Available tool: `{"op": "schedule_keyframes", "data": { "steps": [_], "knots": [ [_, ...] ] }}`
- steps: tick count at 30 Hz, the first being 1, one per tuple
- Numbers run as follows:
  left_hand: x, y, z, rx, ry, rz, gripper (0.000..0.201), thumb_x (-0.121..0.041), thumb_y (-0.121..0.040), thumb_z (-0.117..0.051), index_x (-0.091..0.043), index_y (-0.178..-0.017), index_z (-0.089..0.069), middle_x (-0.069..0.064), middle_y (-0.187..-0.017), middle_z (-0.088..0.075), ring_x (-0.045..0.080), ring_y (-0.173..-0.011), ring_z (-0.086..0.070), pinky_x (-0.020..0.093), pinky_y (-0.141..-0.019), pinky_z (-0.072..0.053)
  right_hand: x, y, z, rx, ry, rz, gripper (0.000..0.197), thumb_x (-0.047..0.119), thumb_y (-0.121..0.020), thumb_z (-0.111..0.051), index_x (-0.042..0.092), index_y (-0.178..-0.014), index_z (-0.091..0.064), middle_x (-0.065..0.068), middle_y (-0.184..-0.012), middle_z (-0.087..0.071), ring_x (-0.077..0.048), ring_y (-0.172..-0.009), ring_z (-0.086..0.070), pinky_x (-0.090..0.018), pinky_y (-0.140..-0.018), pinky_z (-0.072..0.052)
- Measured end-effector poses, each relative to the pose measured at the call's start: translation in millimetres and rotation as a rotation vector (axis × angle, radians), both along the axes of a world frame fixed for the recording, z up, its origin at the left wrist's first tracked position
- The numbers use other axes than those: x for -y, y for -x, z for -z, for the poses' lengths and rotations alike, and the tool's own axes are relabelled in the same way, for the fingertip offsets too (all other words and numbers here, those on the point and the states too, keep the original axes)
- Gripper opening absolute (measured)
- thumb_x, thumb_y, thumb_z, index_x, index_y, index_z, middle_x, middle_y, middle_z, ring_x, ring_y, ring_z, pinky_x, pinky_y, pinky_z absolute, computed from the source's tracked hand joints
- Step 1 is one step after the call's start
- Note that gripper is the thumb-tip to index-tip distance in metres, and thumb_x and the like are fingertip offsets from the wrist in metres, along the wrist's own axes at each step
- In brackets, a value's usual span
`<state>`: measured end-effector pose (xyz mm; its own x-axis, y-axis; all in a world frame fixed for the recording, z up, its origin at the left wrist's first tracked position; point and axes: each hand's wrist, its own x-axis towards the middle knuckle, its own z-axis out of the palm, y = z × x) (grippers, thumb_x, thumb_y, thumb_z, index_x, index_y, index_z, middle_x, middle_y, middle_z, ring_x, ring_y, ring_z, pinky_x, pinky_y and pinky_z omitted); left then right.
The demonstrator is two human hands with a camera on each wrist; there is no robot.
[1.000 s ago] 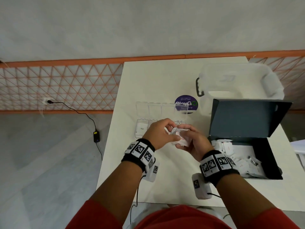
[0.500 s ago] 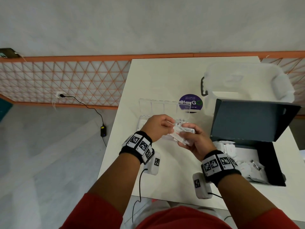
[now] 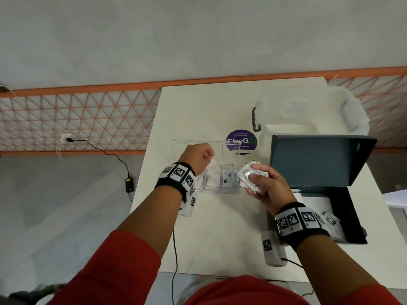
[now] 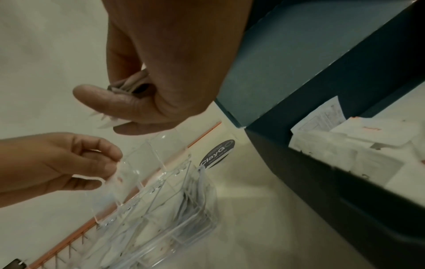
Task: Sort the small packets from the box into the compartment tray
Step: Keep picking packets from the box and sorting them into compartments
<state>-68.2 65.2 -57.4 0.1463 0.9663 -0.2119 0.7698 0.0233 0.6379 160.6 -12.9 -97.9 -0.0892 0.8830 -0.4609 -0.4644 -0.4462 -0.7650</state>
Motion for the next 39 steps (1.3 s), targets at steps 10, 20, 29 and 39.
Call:
{"op": "schedule_keyframes", "data": {
  "steps": [10, 20, 29, 39],
  "knots": [
    [4, -19, 57, -0.488, -0.029, 0.303, 0.015, -0.009, -0.089, -0.056, -0.022, -0.091, -0.064, 0.006, -0.097, -0.058, 0.028, -0.088, -0.058, 0.035, -0.083, -0.05, 4, -8, 6, 0.003, 0.03, 0.01, 0.033, -0.009, -0.084, -0.066, 0.022, -0.077, -0.074, 0.0, -0.086, -0.076, -0.02, -0.072, -0.073, -0.03, -0.053, -0.058],
    [16, -17, 51, -0.149, -0.106, 0.174, 0.007, -0.017, -0.086, -0.062, -0.022, -0.09, -0.066, -0.007, -0.096, -0.061, 0.006, -0.08, -0.055, 0.023, -0.074, -0.041, 0, 1, 7, 0.038, 0.024, -0.011, 0.035, -0.011, -0.079, -0.07, 0.024, -0.076, -0.076, 0.001, -0.082, -0.075, -0.018, -0.068, -0.073, -0.028, -0.052, -0.057],
    [43, -21, 18, 0.422, 0.127, -0.015, 0.02, -0.022, -0.07, -0.084, -0.023, -0.081, -0.067, -0.004, -0.079, -0.068, 0.003, -0.067, -0.062, 0.016, -0.066, -0.05, 2, 23, 2, -0.008, 0.003, -0.042, 0.03, 0.001, -0.062, -0.083, 0.025, -0.079, -0.075, 0.0, -0.088, -0.075, -0.019, -0.073, -0.073, -0.028, -0.057, -0.056],
    [50, -6, -4, 0.6, -0.154, -0.174, 0.02, -0.008, -0.078, -0.074, -0.026, -0.074, -0.065, -0.012, -0.073, -0.066, 0.004, -0.071, -0.062, 0.019, -0.069, -0.051, 12, 33, 2, 0.024, 0.018, 0.014, 0.033, -0.007, -0.082, -0.07, 0.025, -0.077, -0.075, 0.004, -0.087, -0.076, -0.016, -0.074, -0.074, -0.027, -0.056, -0.057]
  ]
}}
